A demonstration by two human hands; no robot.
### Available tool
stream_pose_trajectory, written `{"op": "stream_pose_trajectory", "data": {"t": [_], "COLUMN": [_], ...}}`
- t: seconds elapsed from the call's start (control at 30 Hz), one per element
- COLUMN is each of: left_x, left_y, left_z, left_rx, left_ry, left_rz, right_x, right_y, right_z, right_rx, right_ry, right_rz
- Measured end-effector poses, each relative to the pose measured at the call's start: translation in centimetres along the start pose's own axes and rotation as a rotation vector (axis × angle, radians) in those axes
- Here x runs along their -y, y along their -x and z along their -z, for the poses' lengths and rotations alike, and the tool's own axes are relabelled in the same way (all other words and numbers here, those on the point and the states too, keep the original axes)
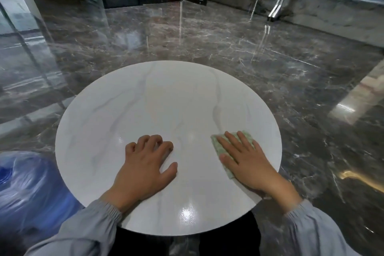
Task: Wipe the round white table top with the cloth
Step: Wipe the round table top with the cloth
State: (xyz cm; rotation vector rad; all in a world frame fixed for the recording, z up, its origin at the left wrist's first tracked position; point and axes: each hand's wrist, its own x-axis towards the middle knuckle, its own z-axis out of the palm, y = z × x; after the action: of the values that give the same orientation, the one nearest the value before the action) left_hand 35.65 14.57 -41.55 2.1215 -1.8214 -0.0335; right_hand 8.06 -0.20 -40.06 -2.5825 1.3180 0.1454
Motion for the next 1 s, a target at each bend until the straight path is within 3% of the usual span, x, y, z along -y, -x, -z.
{"op": "stream_pose_trajectory", "data": {"t": [0.13, 0.23, 0.5, 0.63, 0.7, 0.87, 1.0], "left_x": [-0.1, -0.1, 0.2, 0.3, 0.5, 0.6, 0.6], "left_y": [-0.1, 0.0, -0.1, -0.2, 0.0, 0.0, -0.1], "left_z": [0.1, 0.2, 0.0, -0.1, -0.1, -0.1, -0.1], "left_rx": [0.005, -0.007, -0.006, -0.01, -0.018, -0.015, -0.007], "left_ry": [-0.003, 0.002, -0.001, 0.009, 0.022, 0.043, 0.044], "left_rz": [0.004, -0.003, -0.013, -0.019, -0.018, -0.017, -0.008], "right_x": [-4.0, -2.3, 10.7, 10.4, 7.9, -1.2, -1.3], "right_y": [-2.0, -2.1, 6.1, 7.3, 5.9, 1.2, 0.9], "right_z": [1.1, 0.5, -3.3, -2.9, -2.3, 0.1, -0.3], "right_rx": [-0.001, -0.023, -0.029, -0.018, -0.024, -0.029, -0.029], "right_ry": [-0.011, -0.048, 0.018, -0.003, 0.021, -0.003, 0.001], "right_rz": [-0.211, -0.241, 0.141, 0.216, 0.168, -0.153, -0.205]}}
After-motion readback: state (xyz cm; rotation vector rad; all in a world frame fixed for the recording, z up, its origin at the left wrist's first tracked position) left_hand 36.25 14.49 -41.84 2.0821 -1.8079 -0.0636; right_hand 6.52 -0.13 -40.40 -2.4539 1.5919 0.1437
